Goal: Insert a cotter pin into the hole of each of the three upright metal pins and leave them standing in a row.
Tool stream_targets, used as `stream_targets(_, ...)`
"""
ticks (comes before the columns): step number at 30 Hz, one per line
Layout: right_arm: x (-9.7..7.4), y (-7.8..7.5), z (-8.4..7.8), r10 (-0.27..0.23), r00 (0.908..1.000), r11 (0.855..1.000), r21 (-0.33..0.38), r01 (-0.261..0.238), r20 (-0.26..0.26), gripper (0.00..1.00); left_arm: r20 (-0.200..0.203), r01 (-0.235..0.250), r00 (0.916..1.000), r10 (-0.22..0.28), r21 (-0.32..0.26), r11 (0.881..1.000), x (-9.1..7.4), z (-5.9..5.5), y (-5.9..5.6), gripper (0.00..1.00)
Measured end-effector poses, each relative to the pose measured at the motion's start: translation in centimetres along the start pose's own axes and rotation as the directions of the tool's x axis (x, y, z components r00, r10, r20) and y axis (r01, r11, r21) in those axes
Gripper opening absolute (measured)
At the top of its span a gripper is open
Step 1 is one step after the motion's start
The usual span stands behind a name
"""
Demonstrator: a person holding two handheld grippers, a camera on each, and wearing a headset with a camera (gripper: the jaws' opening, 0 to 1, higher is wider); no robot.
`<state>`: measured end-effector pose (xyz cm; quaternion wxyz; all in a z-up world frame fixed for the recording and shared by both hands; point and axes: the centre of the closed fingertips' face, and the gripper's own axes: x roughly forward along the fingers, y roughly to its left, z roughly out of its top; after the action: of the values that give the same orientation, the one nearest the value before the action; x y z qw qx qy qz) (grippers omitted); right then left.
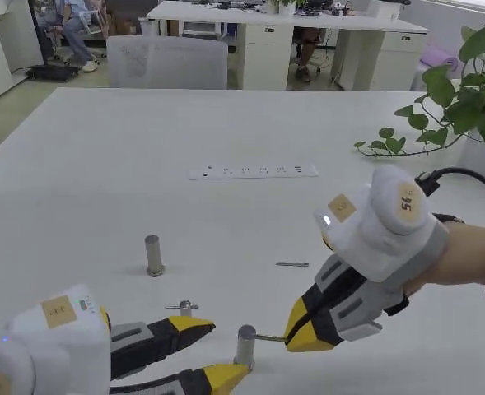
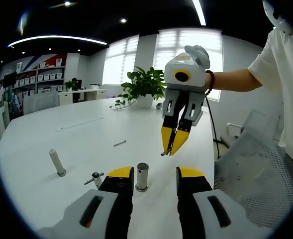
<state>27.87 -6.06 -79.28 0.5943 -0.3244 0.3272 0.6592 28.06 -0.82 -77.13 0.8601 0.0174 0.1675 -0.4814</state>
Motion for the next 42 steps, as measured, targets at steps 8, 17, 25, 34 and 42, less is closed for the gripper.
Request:
stream_targets(8,0.3,-1.0,-1.2,-0.01,0.9992,1.0,0.0,0.01,-0.04,0.03,-0.014,-0.028,0.9995,0.028,-0.005,1.0,1.3,-0.6,0.9,0.33)
stream_targets(17,0.7,-1.9,-2.2,-0.011,0.9972,1.0,0.004,0.011,-0.074,0.03,-0.043,-0.05,0.9979,0.05,-0.012,0.999,2.3,-1.9,2.0,0.34)
stream_targets(25,1.3,-2.4,-3.2,-0.011,0.9928,1.0,-0.011,0.009,-0.119,0.03,-0.058,-0.037,0.9977,0.036,-0.013,0.999,3.3,-2.6,2.0,0.34)
stream_targets(34,1.7,-2.9,-3.5,-0.007,0.9891,1.0,-0.023,0.004,-0.147,0.03,-0.081,-0.02,0.9965,0.02,0.009,1.0,4.3,-3.4,2.1,0.29)
stream_targets(42,2.1,-3.1,-3.4,0.001,0.9878,0.999,-0.036,-0.006,-0.156,0.03,-0.086,-0.005,0.9963,0.006,0.02,1.0,5.1,-3.7,2.0,0.22)
